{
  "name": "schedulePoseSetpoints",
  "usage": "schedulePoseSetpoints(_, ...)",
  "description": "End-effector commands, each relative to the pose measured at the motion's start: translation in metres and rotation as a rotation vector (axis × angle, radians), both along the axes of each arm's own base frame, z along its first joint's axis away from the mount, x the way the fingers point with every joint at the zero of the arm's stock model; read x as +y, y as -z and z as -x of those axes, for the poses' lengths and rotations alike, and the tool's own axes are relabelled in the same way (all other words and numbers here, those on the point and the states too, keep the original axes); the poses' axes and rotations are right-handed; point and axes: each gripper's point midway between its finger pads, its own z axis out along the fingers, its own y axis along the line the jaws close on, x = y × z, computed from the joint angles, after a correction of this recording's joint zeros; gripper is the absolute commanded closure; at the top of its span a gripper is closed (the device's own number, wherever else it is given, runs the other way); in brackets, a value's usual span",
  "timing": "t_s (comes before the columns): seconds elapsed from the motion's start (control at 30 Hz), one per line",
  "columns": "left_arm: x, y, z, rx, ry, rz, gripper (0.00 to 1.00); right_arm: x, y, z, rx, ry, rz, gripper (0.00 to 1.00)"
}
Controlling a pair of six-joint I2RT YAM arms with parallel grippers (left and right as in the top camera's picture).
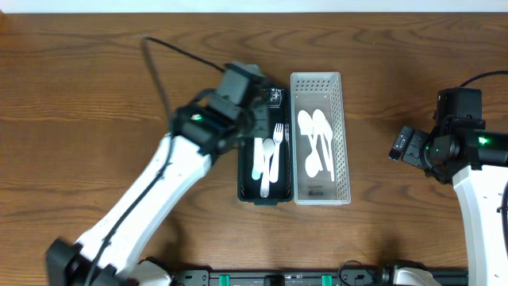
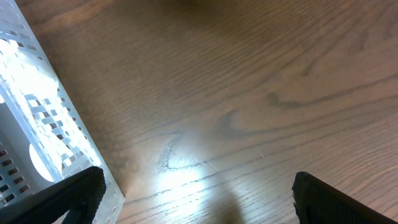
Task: Pack container
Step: 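Place the last fork into the black tray and release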
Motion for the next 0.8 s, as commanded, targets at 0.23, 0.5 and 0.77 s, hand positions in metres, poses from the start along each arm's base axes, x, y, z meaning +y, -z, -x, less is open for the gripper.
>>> schedulePoseSetpoints(0.23,-0.007,0.107,-0.007,0.225,0.002,-0.153,0.87,-0.001,0.001,0.001,0.002,-0.009,0.004,0.01)
schedulePoseSetpoints(0.5,-0.008,0.115,-0.009,0.219,0.051,-0.179,0.45,-0.001,0.001,0.001,0.002,-0.009,0.004,0.01)
schedulePoseSetpoints(0.77,-0.005,0.088,-0.017,0.109,0.163,-0.218,0.27,0.011,-0.004,-0.017,-0.065,-0.104,-0.033,0.01)
